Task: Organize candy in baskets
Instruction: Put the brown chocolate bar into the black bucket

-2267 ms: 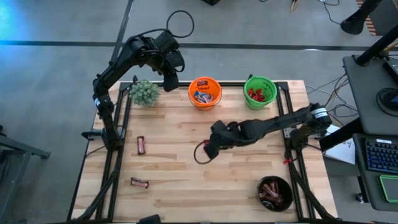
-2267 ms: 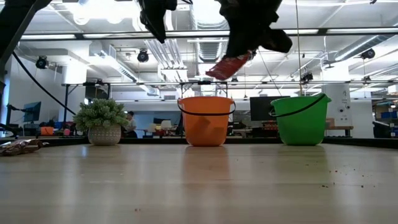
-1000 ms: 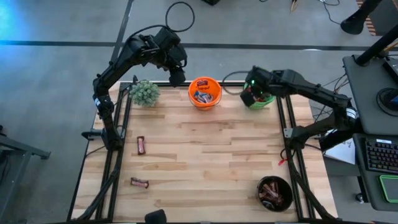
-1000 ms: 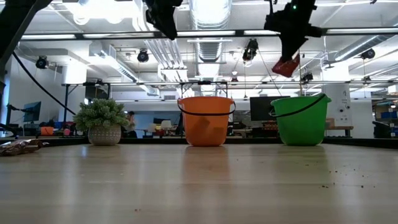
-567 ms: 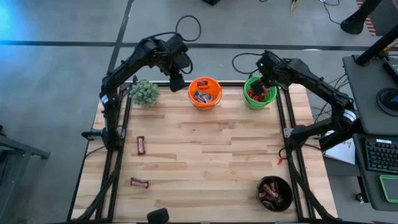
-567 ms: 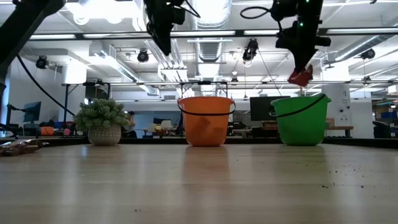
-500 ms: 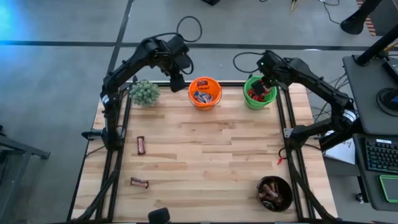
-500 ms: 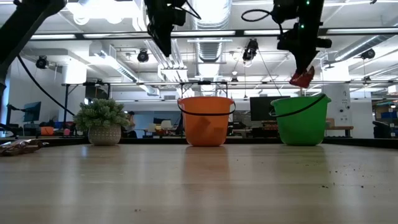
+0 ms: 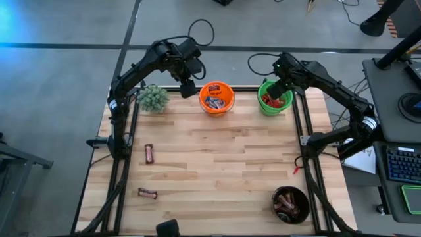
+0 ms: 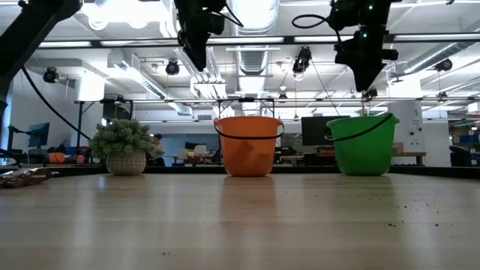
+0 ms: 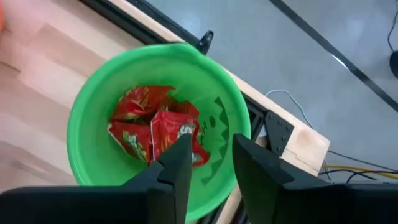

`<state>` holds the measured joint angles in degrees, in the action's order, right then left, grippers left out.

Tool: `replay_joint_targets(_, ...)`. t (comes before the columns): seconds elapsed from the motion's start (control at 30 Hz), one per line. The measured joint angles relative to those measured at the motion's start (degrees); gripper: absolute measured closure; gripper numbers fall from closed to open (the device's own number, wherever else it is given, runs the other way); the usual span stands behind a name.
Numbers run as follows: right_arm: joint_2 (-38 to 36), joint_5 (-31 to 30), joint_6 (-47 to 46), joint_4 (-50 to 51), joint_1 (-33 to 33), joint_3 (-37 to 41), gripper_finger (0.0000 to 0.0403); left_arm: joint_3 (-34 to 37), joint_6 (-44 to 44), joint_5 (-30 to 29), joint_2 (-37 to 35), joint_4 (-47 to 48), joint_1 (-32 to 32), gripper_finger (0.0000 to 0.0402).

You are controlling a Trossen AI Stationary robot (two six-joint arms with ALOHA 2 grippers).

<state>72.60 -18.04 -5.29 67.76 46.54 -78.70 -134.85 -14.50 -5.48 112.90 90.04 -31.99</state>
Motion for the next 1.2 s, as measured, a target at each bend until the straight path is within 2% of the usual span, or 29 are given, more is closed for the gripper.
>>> replay_joint_targets(0.13,0.0,0.0,0.8,-0.5,0.0,0.0,0.0289,0.0,0.9,-0.2,0.0,0.0,-0.1,0.021)
replay_joint_targets(0.3,0.0,0.0,1.5,-0.8,0.0,0.0,0.0294,0.0,4.2,-3.2,0.0,-0.5,0.0,0.0211)
replay_joint_targets(0.4,0.0,0.0,2.0,-0.8,0.0,0.0,0.0296,0.0,9.8,-5.0,0.0,-0.9,0.0,0.0212)
replay_joint_targets(0.6,0.0,0.0,3.1,-0.8,0.0,0.0,0.0291,0.0,20.3,-4.0,-0.4,0.0,0.1,0.0212)
replay_joint_targets(0.83,0.0,0.0,4.5,-1.0,0.0,0.0,0.0289,0.0,26.8,-3.4,-1.1,0.0,1.7,0.0212)
replay_joint_targets(1.2,0.0,0.0,4.4,-1.0,0.0,0.2,0.0289,0.2,35.4,-2.5,-9.6,0.0,4.3,0.0212)
